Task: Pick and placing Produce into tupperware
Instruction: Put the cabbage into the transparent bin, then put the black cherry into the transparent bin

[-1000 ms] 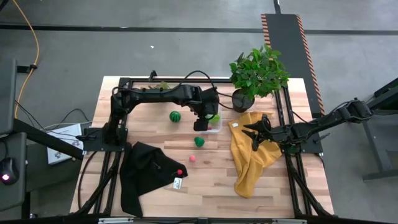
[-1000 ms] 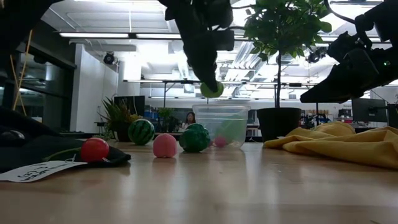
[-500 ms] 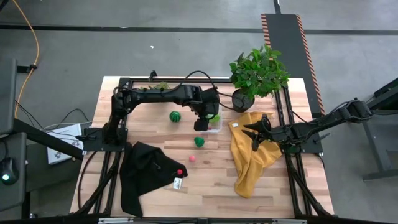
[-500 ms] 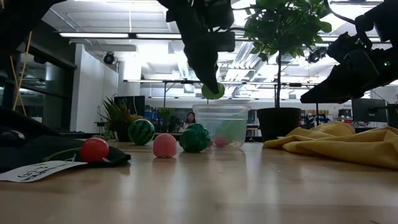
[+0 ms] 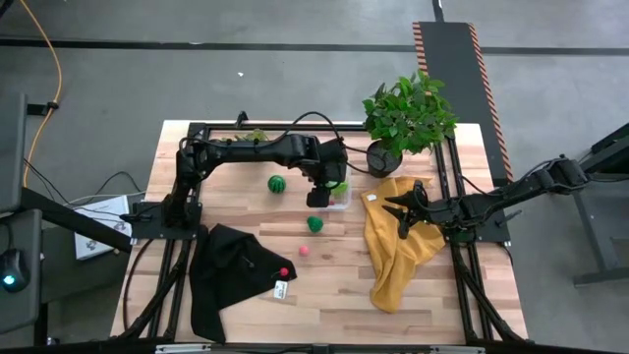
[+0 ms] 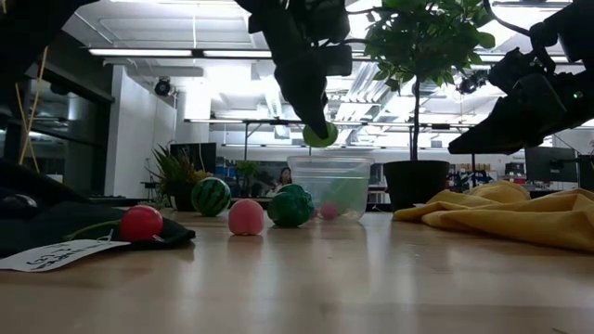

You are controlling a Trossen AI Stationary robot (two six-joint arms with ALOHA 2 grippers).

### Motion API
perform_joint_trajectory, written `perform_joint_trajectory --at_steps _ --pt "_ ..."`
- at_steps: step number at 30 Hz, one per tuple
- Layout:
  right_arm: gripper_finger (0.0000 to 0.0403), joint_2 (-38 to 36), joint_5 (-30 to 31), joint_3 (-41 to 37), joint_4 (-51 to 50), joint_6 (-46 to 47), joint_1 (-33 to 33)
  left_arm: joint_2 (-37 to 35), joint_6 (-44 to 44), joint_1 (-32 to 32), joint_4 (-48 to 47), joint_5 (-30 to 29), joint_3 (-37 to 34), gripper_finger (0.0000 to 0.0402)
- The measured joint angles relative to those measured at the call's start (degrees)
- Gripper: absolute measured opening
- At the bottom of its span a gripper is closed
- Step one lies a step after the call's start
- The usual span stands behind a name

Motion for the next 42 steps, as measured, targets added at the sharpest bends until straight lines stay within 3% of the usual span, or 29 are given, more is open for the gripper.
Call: perform_joint_trajectory --at_steps 7,14,19,28,42 --pt "0.0114 0.0 0.0 0.0 0.0 0.0 0.0 0.0 0.0 0.0 1.7 0.0 0.0 0.0239" --pt "0.0114 0.0 0.0 0.0 0.0 0.0 0.0 0.0 0.0 0.0 1.8 -0.1 0.0 0.0287" --pt "0.0114 0.0 0.0 0.0 0.0 0.0 0.0 -0.1 0.0 0.0 1.8 -0.1 0.0 0.0297" --pt "0.0114 0.0 0.0 0.0 0.0 0.0 0.0 -1.6 -0.1 -0.5 -1.8 -0.3 0.0 0.0266" --pt "0.0114 0.0 0.0 0.0 0.0 0.0 0.0 -13.1 -5.0 -2.0 -10.0 -2.8 0.0 0.0210"
